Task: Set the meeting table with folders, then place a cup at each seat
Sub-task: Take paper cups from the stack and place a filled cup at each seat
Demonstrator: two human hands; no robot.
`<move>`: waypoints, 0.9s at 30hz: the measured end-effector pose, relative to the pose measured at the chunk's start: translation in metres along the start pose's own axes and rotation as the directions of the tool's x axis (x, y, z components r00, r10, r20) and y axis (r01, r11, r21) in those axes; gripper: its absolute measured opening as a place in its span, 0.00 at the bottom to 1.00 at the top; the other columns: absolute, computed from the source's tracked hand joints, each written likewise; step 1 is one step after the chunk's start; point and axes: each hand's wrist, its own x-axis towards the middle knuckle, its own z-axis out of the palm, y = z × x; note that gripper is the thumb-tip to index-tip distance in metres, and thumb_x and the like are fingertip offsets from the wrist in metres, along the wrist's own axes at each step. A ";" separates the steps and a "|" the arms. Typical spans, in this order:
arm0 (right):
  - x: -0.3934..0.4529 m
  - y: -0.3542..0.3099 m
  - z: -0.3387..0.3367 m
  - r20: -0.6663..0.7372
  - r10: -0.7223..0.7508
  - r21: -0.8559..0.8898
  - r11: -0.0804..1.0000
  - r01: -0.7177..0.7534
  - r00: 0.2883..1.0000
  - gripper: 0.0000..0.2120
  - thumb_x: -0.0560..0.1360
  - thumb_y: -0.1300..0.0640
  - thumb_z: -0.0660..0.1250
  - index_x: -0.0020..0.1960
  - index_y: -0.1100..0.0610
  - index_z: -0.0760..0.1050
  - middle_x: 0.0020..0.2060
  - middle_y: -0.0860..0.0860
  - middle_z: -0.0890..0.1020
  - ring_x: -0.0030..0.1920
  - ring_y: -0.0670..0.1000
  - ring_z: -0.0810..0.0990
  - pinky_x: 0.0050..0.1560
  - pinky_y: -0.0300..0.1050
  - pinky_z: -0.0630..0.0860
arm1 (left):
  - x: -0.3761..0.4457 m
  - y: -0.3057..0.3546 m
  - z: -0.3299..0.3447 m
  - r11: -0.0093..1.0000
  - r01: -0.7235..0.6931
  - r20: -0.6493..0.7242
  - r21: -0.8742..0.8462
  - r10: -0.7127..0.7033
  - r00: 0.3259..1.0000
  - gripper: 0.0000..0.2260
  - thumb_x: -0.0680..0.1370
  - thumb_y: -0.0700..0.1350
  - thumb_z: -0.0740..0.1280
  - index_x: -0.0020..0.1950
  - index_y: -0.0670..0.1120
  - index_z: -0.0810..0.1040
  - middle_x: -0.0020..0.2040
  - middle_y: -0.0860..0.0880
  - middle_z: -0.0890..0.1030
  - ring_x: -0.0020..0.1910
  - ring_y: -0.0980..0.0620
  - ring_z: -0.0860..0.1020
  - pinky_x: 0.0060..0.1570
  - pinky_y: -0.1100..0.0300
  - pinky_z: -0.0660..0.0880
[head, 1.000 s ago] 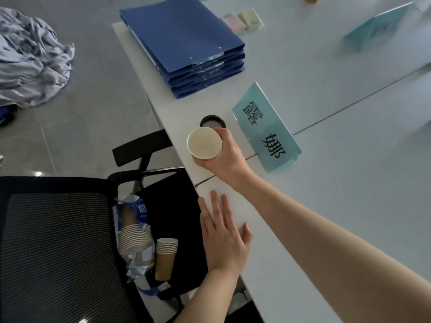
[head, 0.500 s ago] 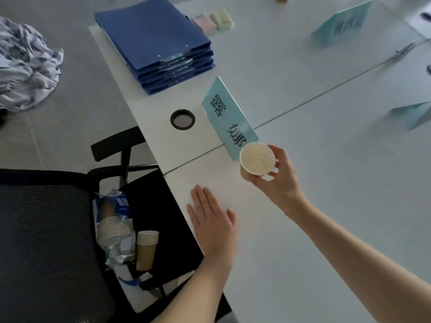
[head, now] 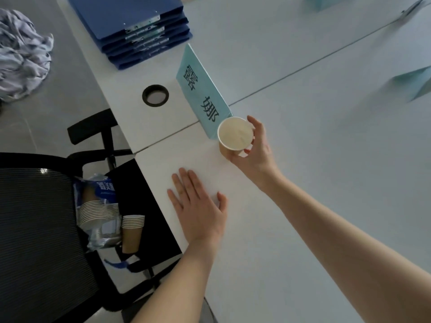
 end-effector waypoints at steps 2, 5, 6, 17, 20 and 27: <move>-0.006 0.004 -0.002 0.055 0.048 -0.060 0.997 -0.045 0.997 0.45 0.65 0.60 0.75 0.74 0.53 0.54 0.67 0.52 0.69 0.66 0.54 0.70 0.65 0.55 0.71 | -0.001 0.000 0.000 1.000 -0.006 -0.016 -0.002 0.006 1.000 0.38 0.75 0.59 0.54 0.77 0.35 0.54 0.78 0.37 0.53 0.78 0.39 0.49 0.75 0.40 0.48; -0.041 0.020 -0.014 0.022 0.124 -0.180 0.977 -0.118 0.992 0.37 0.71 0.65 0.68 0.75 0.59 0.56 0.69 0.54 0.67 0.69 0.52 0.67 0.69 0.47 0.65 | -0.002 -0.001 0.000 0.999 -0.028 -0.029 -0.032 0.027 0.999 0.39 0.74 0.59 0.55 0.78 0.35 0.53 0.79 0.37 0.53 0.78 0.39 0.49 0.75 0.40 0.47; -0.058 0.026 -0.017 -0.003 0.132 -0.211 0.969 -0.129 0.991 0.34 0.72 0.66 0.66 0.75 0.59 0.57 0.69 0.54 0.67 0.70 0.52 0.66 0.70 0.43 0.63 | -0.003 -0.002 -0.001 0.999 -0.033 -0.034 -0.036 0.031 0.999 0.40 0.74 0.60 0.55 0.78 0.36 0.53 0.79 0.37 0.53 0.78 0.39 0.49 0.75 0.40 0.46; -0.255 0.053 -0.076 -0.262 0.435 -0.022 0.890 -0.456 0.861 0.25 0.75 0.63 0.64 0.70 0.56 0.64 0.61 0.52 0.76 0.60 0.52 0.76 0.61 0.49 0.73 | -0.040 -0.040 -0.042 0.973 -0.200 0.149 -0.120 0.217 0.965 0.26 0.78 0.47 0.62 0.74 0.41 0.63 0.77 0.43 0.62 0.77 0.44 0.56 0.74 0.43 0.49; -0.309 0.056 -0.101 -0.278 0.512 0.049 0.853 -0.520 0.813 0.22 0.76 0.61 0.63 0.69 0.57 0.65 0.59 0.53 0.77 0.59 0.53 0.77 0.56 0.44 0.73 | -0.091 -0.037 -0.059 0.940 -0.261 0.108 -0.220 0.289 0.951 0.20 0.76 0.42 0.65 0.67 0.40 0.72 0.65 0.41 0.76 0.66 0.41 0.71 0.67 0.47 0.63; -0.402 0.079 -0.176 -0.365 0.577 0.199 0.815 -0.544 0.730 0.19 0.77 0.62 0.62 0.67 0.59 0.67 0.55 0.54 0.79 0.49 0.49 0.76 0.47 0.41 0.70 | -0.220 0.026 -0.054 0.846 -0.370 0.154 -0.383 0.454 0.878 0.15 0.78 0.40 0.64 0.64 0.42 0.74 0.59 0.47 0.80 0.60 0.46 0.72 0.55 0.54 0.70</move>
